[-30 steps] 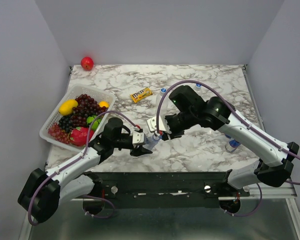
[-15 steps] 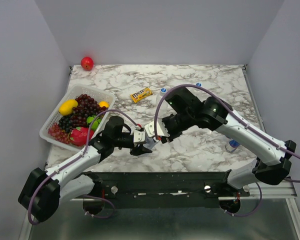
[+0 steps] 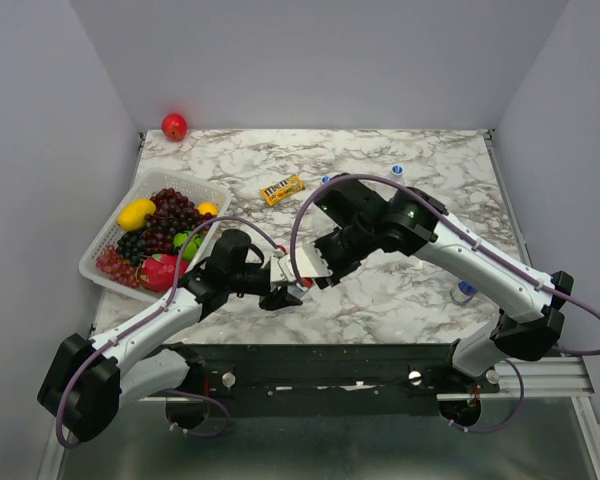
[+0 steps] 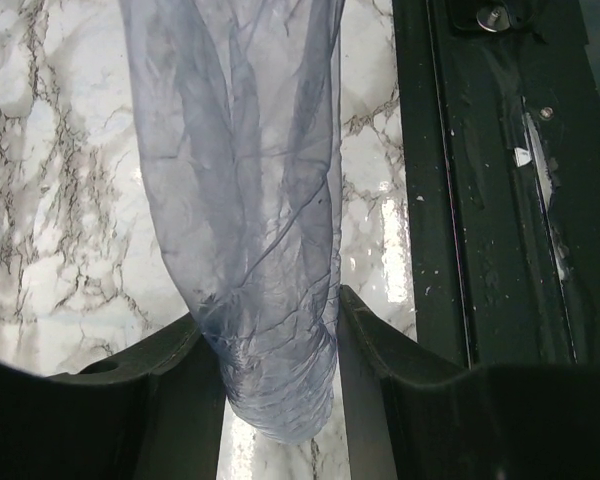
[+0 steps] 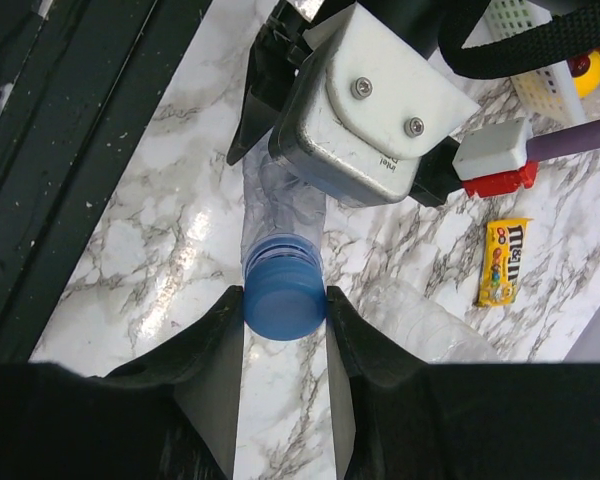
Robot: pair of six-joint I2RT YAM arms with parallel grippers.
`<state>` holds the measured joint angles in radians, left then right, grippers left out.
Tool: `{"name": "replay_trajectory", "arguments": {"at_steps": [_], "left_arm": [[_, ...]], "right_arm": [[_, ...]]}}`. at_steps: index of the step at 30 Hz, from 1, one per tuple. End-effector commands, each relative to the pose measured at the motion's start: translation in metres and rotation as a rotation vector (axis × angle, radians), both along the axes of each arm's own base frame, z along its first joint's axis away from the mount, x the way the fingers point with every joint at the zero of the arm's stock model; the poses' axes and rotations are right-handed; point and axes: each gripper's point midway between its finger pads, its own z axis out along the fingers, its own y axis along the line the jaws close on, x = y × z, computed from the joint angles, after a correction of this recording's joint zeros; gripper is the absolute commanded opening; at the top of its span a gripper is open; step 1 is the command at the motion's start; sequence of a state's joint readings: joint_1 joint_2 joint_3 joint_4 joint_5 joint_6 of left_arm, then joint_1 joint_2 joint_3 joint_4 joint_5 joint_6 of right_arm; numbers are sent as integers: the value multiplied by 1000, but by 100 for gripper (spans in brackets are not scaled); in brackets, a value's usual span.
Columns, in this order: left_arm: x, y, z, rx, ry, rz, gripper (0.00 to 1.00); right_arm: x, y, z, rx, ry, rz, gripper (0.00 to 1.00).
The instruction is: Screw on the bottle caps
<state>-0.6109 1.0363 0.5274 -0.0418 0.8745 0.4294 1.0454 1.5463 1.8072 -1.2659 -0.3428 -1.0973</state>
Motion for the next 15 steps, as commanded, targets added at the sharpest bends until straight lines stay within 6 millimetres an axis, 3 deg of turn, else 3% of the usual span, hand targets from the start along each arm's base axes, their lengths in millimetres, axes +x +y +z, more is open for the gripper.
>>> {"name": "replay_trajectory", "arguments": {"at_steps": [1,8,15], "left_arm": [[7,-8,21,-45,-63,-9,0],[13,-12,33,-100,-104,7,0],[23,-13,48,-167,-175,68,0]], "right_arm": [[3,-12,-16,-113,-21,-21,40],[7,-8,-18,-119,8,-100,39],[-1,0,-22,-127,146,-230,38]]}}
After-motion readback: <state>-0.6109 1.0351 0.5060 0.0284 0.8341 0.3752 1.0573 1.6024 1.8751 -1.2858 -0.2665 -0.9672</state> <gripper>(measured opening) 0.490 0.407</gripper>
